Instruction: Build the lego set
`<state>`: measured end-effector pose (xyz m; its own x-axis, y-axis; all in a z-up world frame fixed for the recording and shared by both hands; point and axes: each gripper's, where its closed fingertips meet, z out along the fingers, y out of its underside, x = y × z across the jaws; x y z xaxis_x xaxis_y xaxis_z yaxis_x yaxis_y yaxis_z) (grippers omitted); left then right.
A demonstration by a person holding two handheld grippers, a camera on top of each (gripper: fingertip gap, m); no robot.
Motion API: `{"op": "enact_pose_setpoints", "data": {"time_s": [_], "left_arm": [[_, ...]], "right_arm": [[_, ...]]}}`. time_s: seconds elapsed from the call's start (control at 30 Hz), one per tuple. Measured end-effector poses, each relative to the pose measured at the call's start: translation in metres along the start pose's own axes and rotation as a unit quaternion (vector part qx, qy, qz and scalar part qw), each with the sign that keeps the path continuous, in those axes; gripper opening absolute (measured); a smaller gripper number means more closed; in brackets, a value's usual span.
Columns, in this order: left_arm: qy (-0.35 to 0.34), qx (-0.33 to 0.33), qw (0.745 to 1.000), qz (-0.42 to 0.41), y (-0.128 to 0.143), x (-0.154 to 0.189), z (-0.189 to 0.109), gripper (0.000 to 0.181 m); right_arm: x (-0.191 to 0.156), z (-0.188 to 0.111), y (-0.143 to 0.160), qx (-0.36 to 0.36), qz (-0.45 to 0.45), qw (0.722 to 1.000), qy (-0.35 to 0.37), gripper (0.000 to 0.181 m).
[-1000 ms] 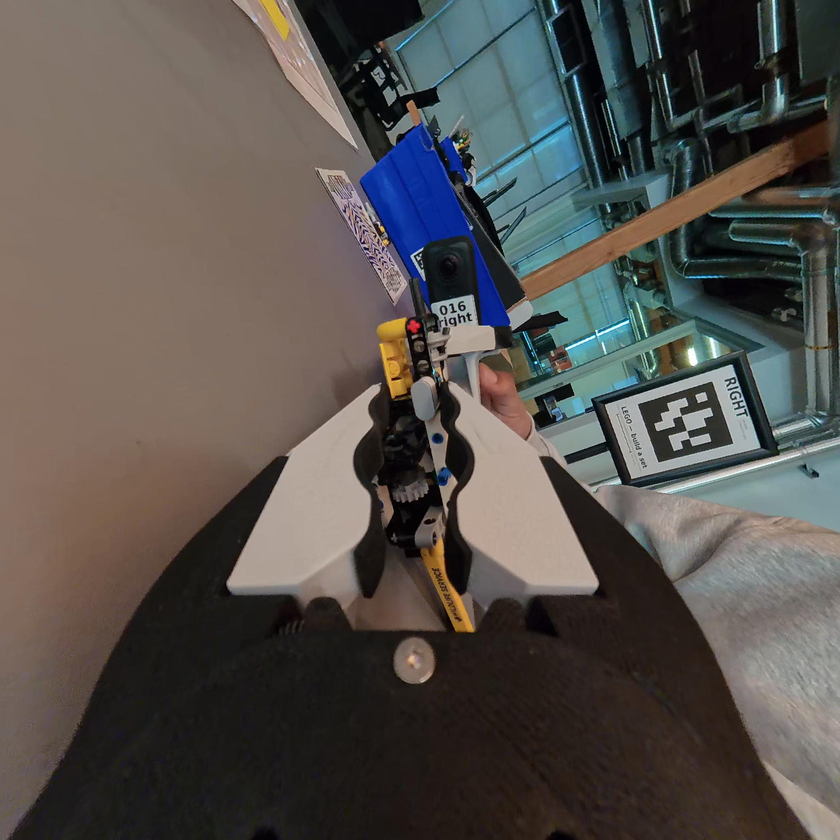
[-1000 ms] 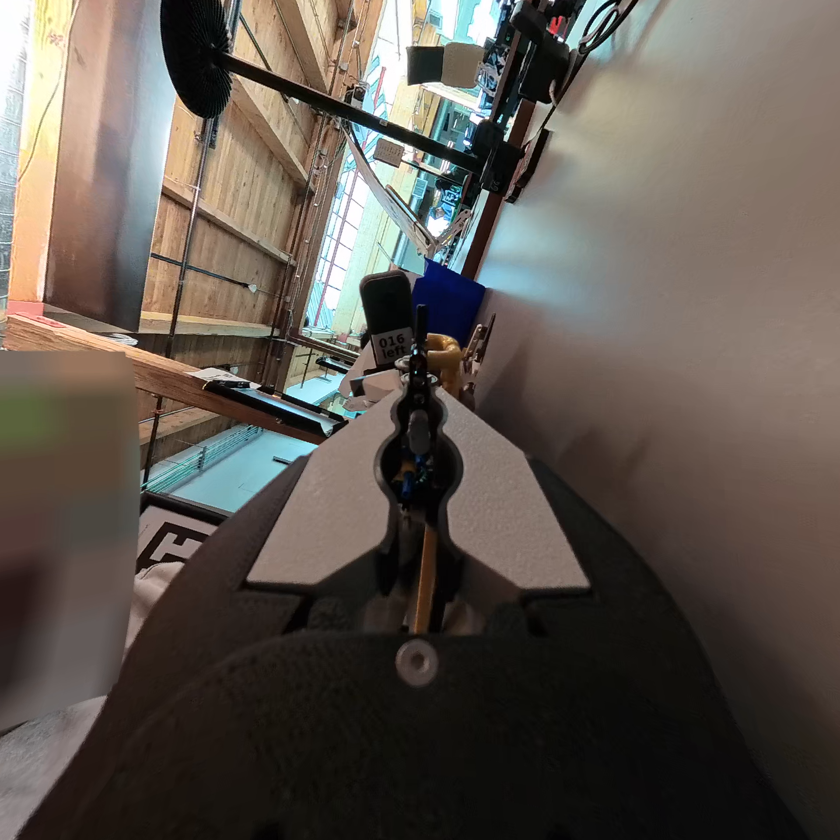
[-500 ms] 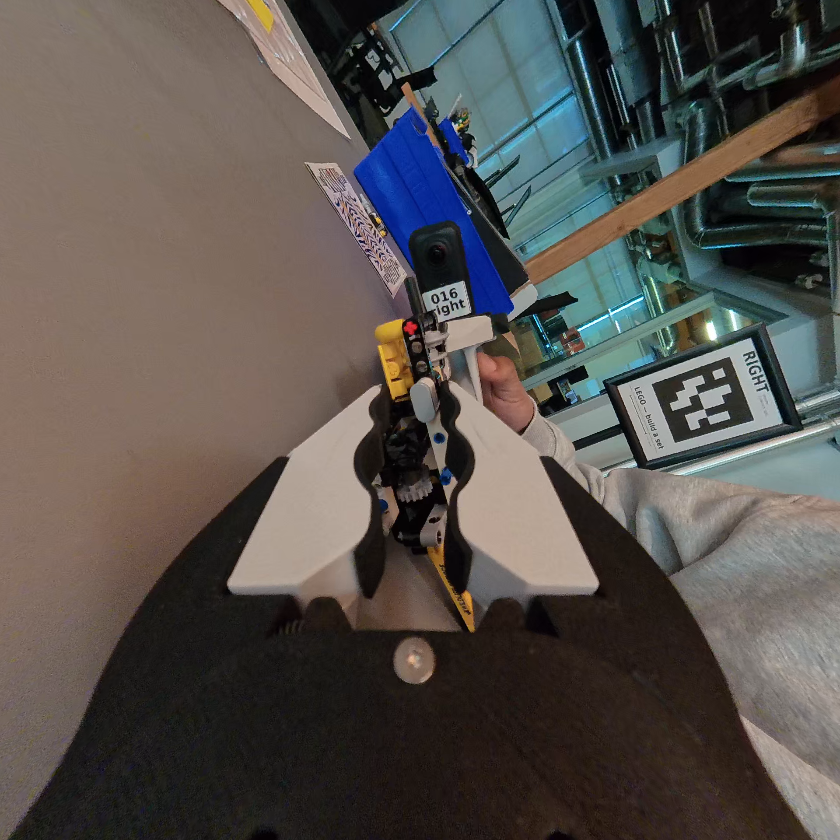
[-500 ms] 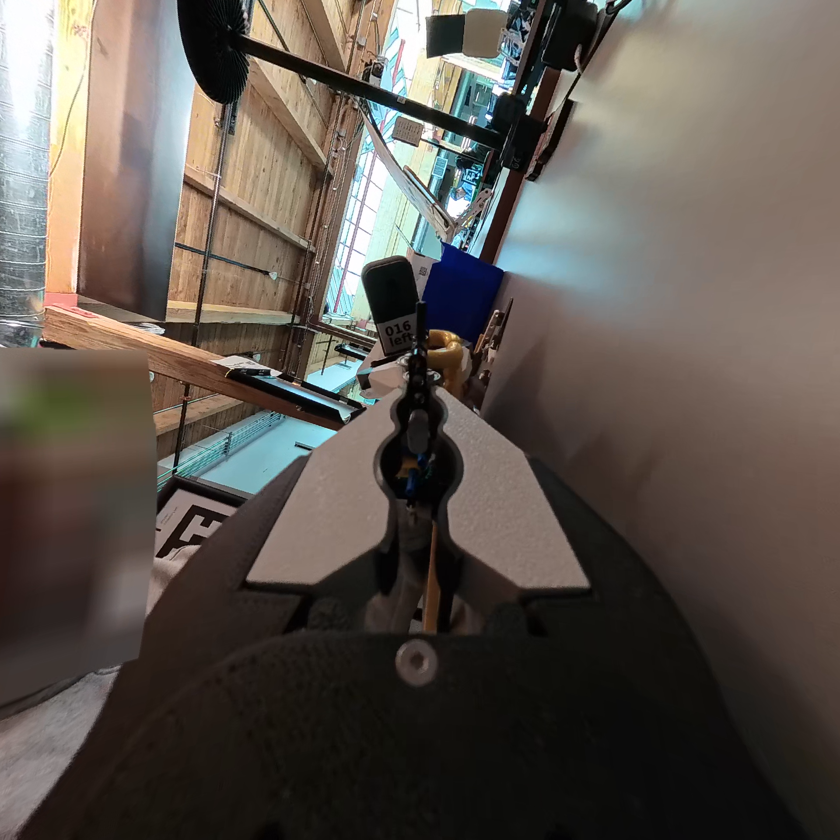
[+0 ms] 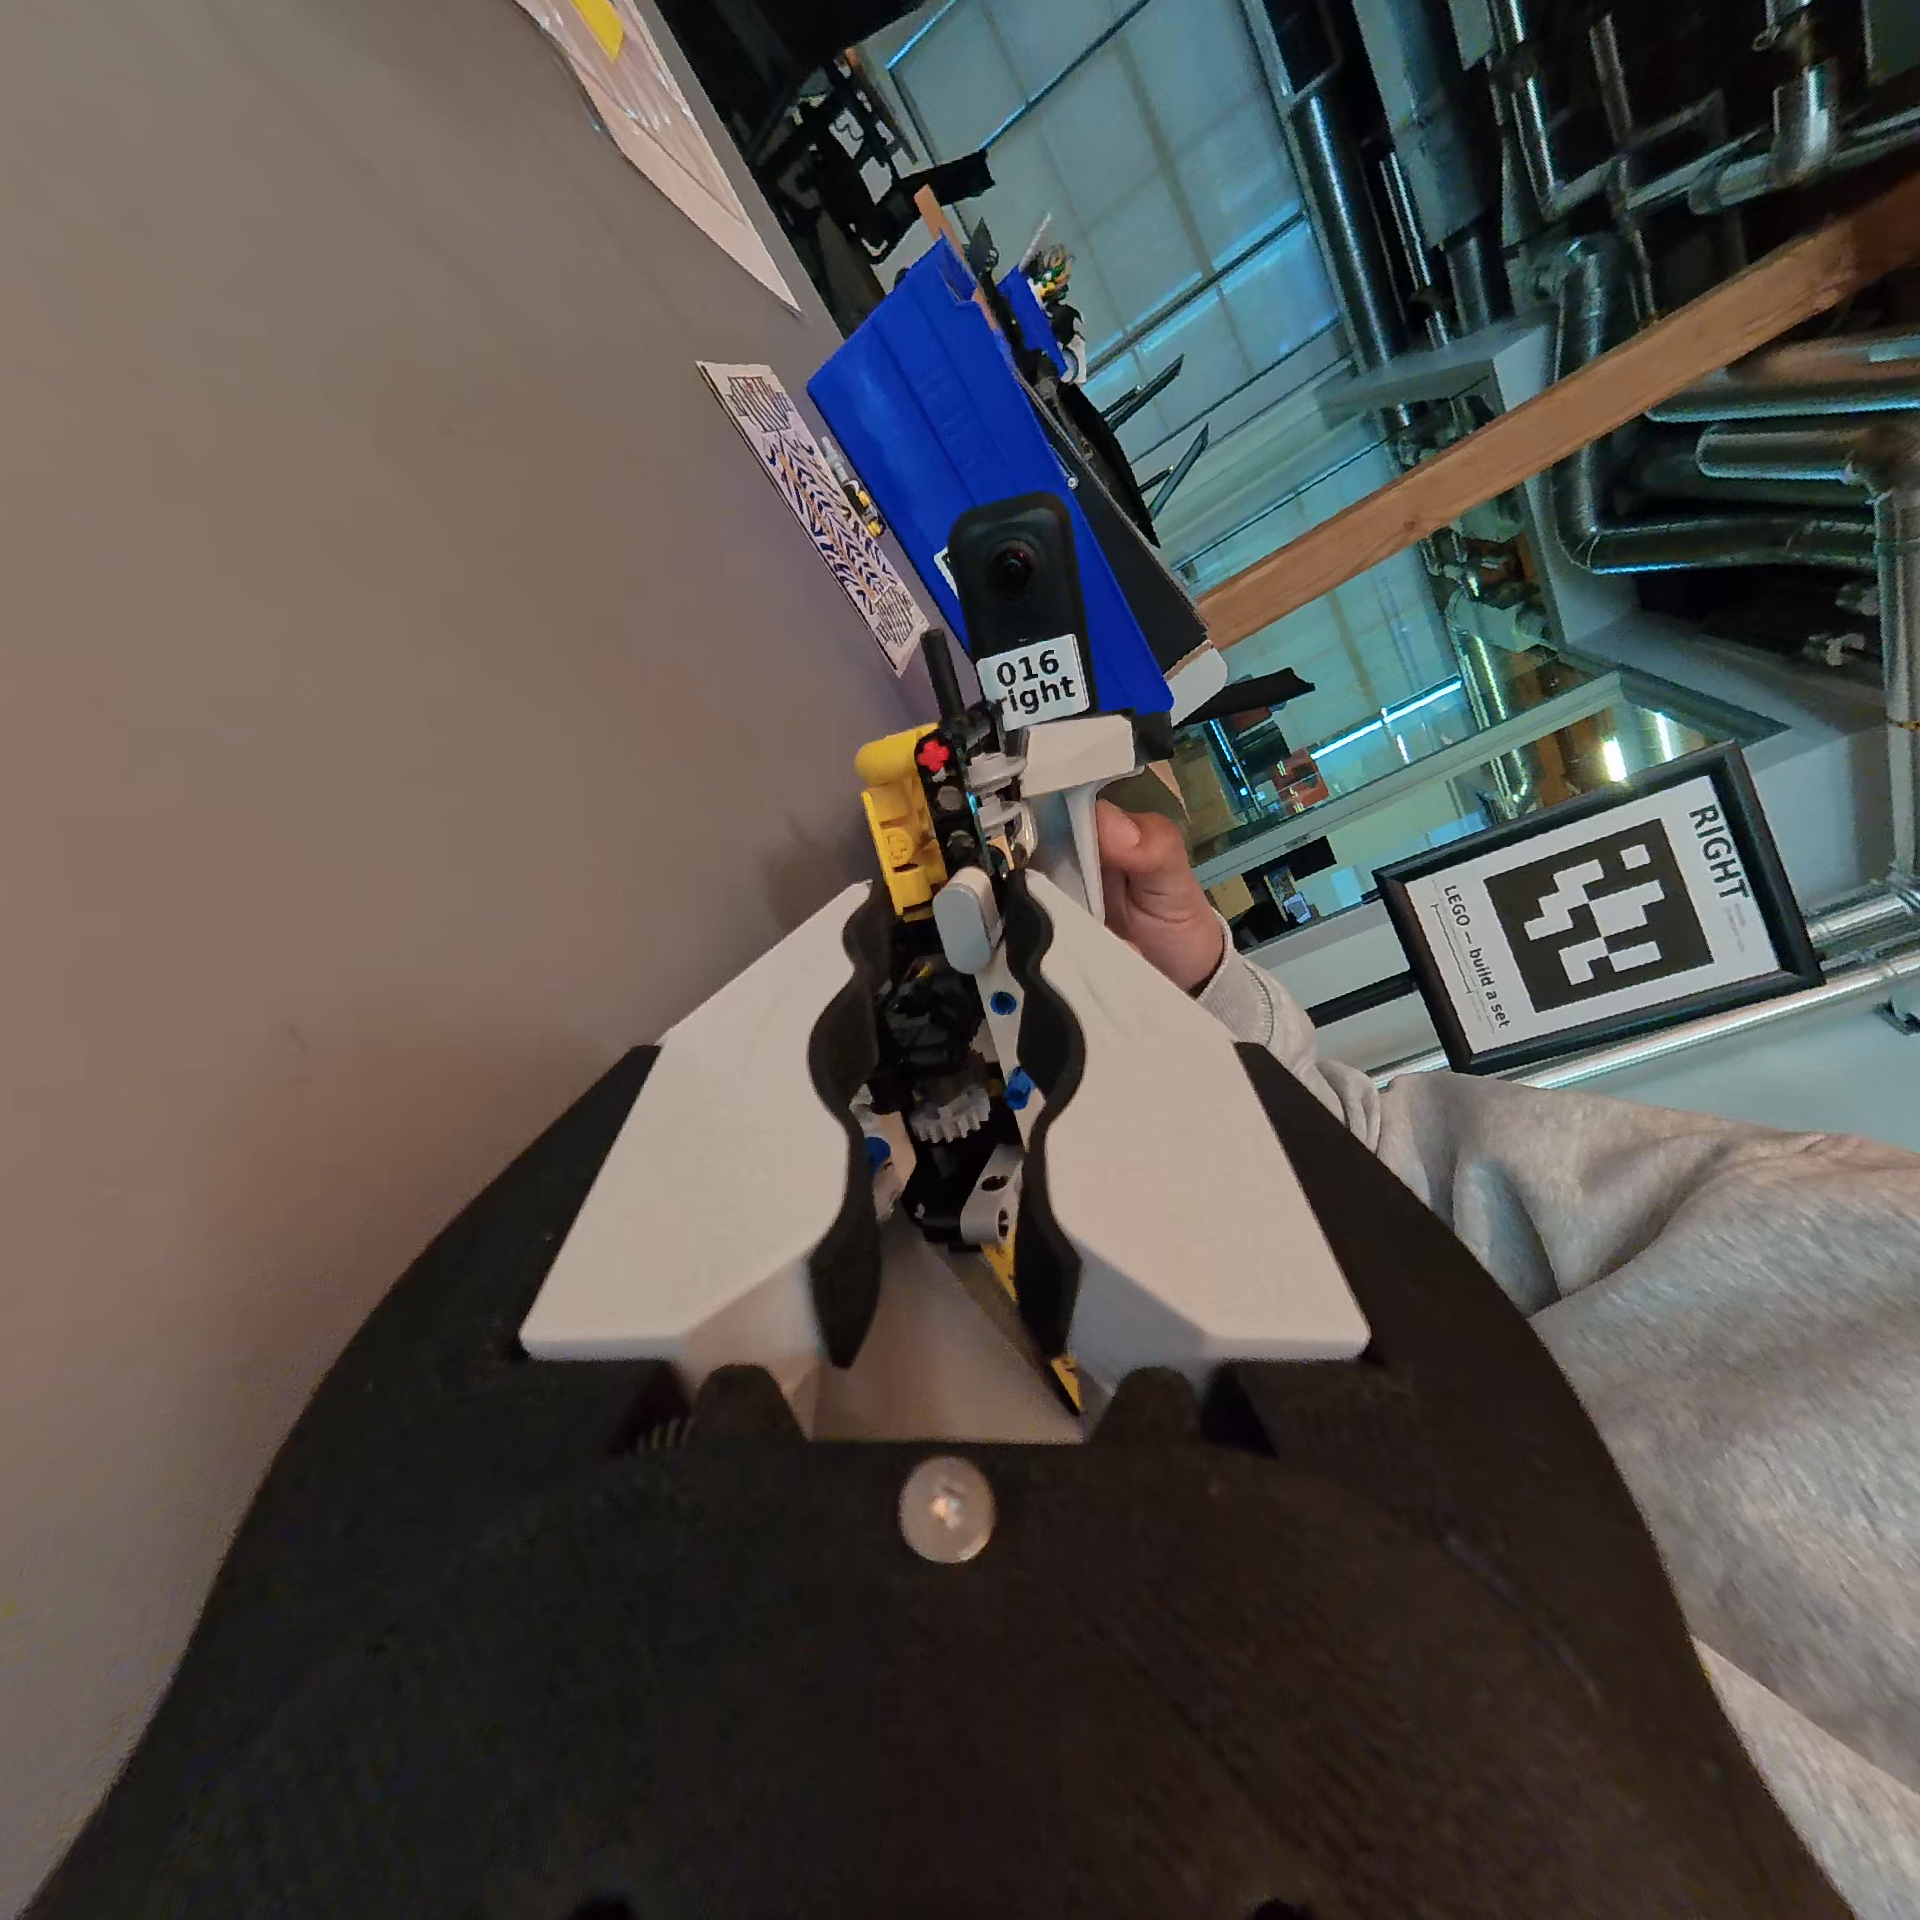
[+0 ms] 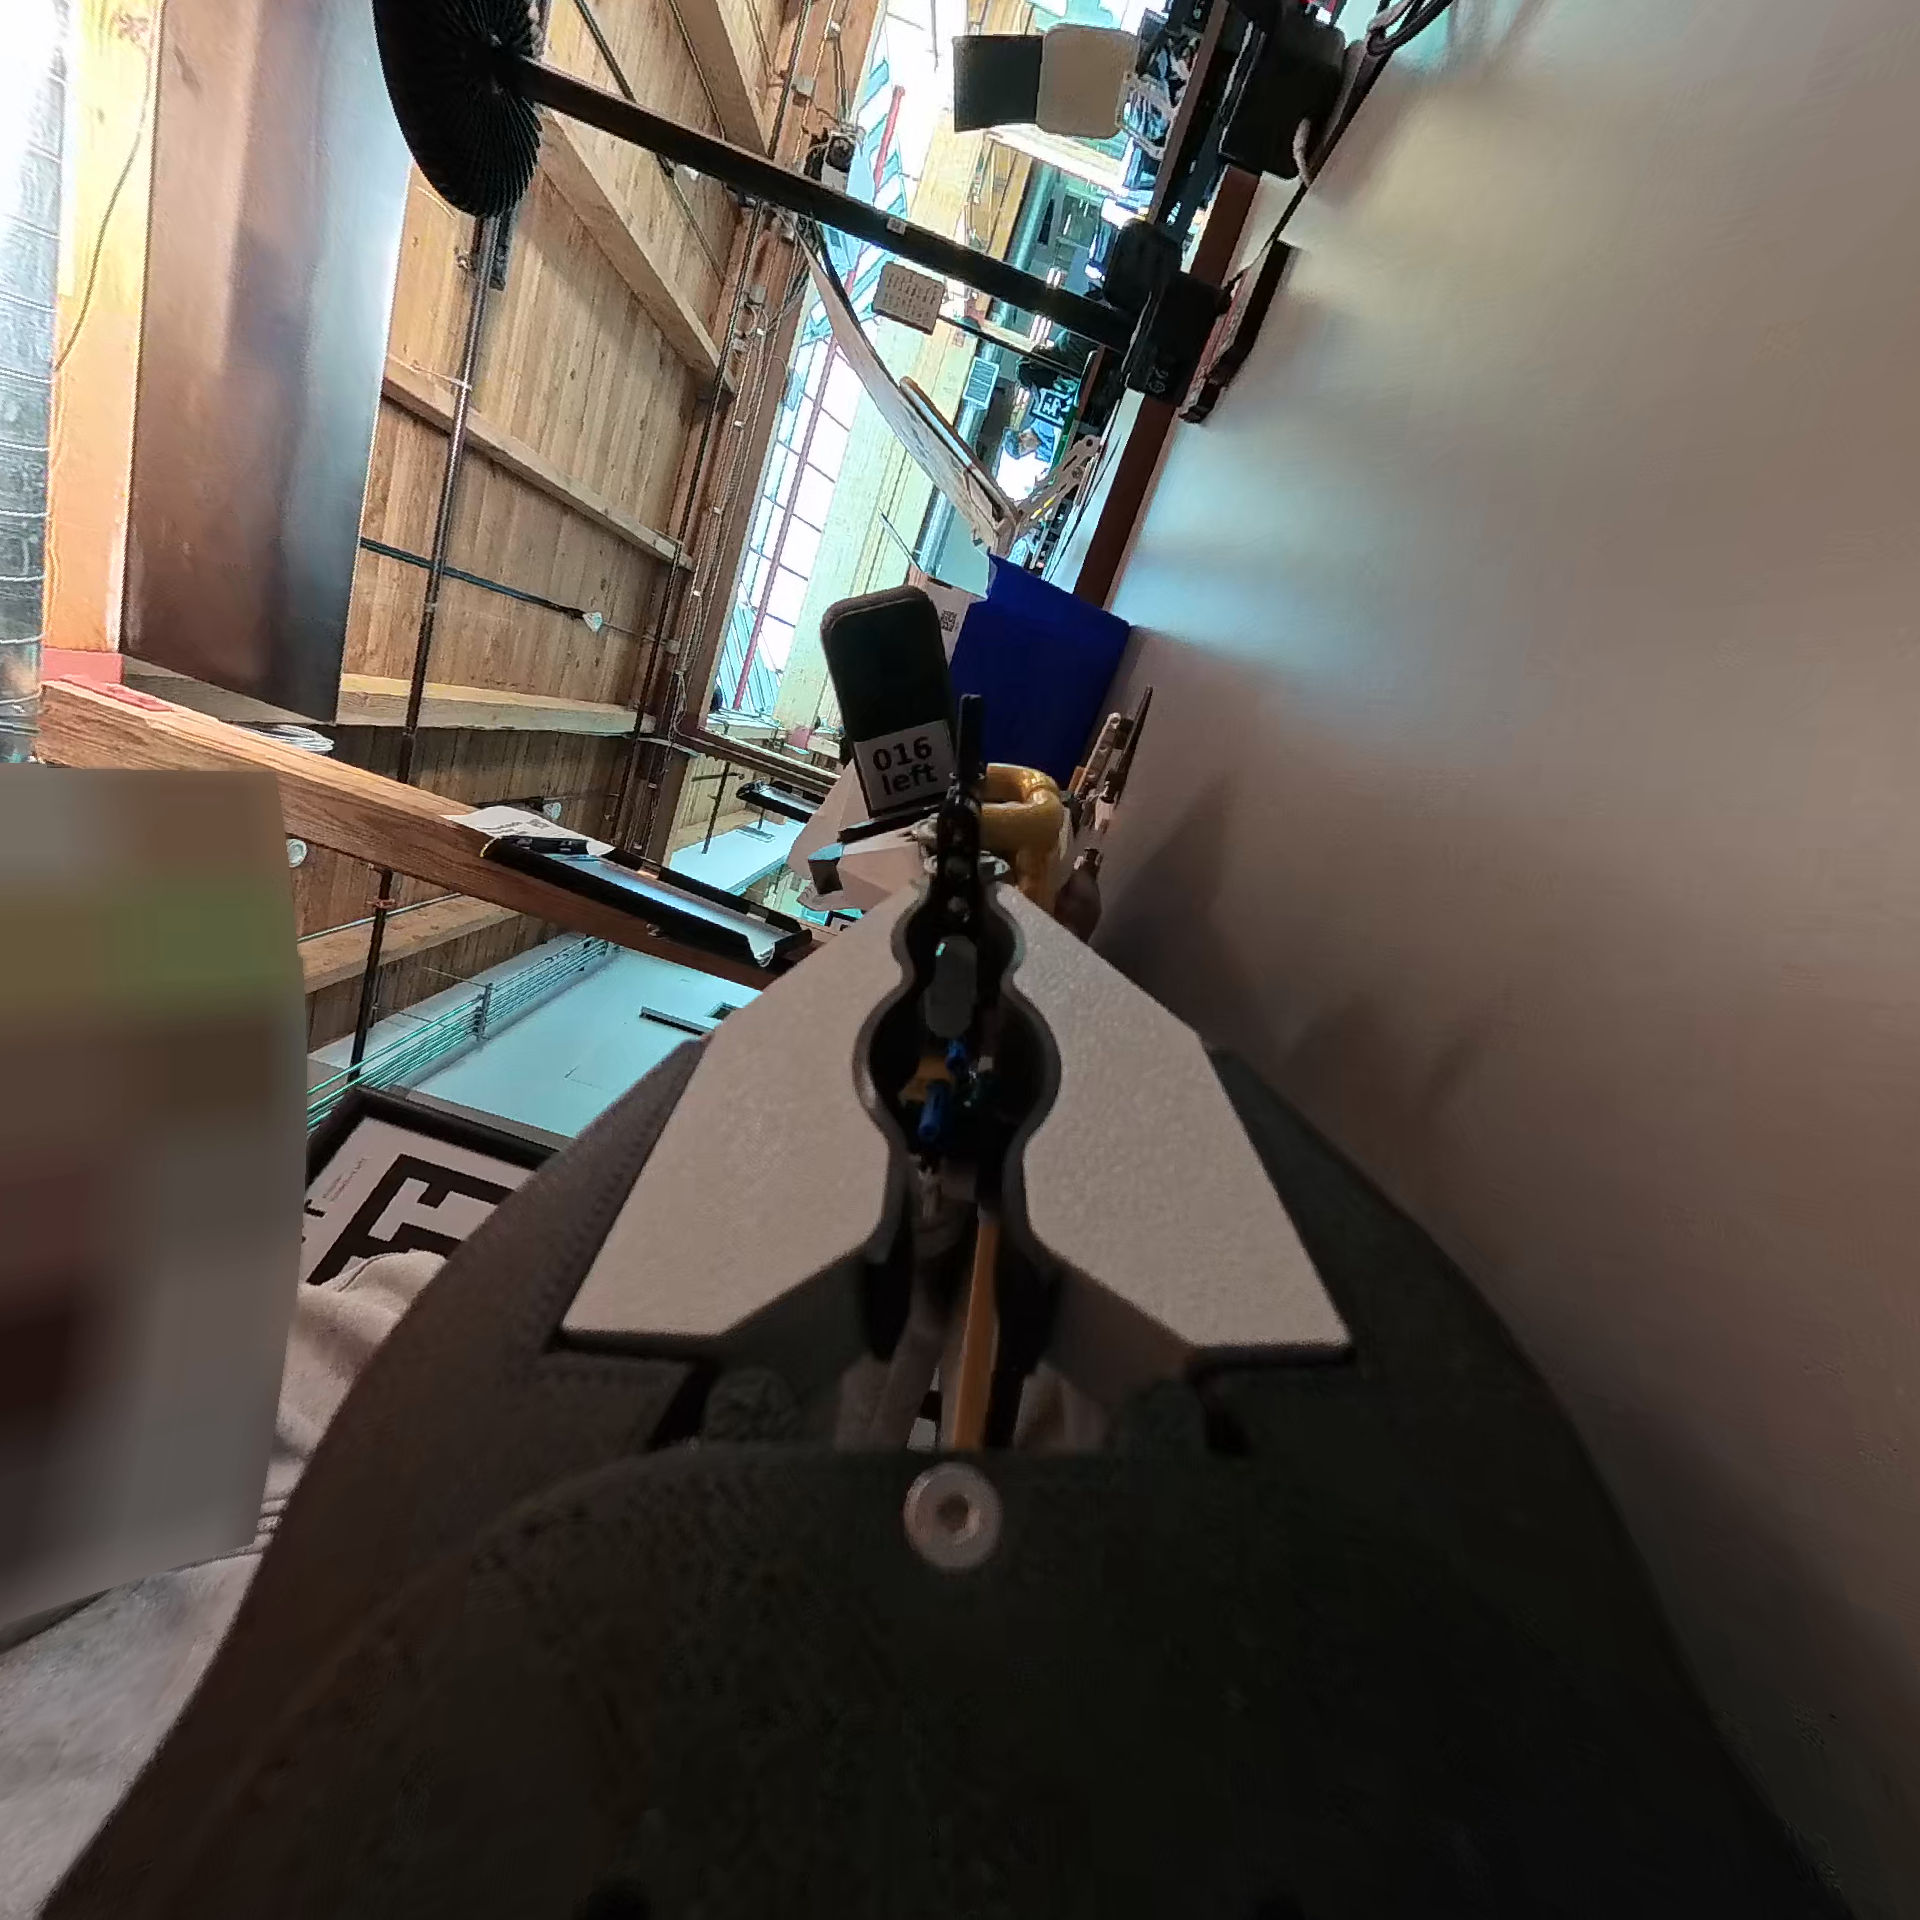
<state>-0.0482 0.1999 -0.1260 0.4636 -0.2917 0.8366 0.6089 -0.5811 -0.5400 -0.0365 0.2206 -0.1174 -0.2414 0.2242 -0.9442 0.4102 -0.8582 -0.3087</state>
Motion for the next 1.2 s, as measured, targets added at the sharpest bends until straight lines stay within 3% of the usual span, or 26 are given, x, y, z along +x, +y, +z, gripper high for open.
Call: {"op": "enact_pose_setpoints", "data": {"time_s": [0.67,1.0,1.2], "left_arm": [[-0.007,0.002,0.999,-0.035,-0.001,-0.006,0.003,0.02],[-0.077,-0.041,0.996,-0.022,0.011,-0.012,0.009,0.042],[-0.141,-0.049,0.989,-0.017,0.011,-0.015,0.007,0.065]], "right_arm": [[0.004,0.0,-0.002,0.01,-0.016,0.999,0.028,0.006],[0.017,0.004,0.001,0.023,0.008,0.997,0.069,0.006],[0.02,0.009,0.005,0.024,0.021,0.997,0.073,0.005]]}}
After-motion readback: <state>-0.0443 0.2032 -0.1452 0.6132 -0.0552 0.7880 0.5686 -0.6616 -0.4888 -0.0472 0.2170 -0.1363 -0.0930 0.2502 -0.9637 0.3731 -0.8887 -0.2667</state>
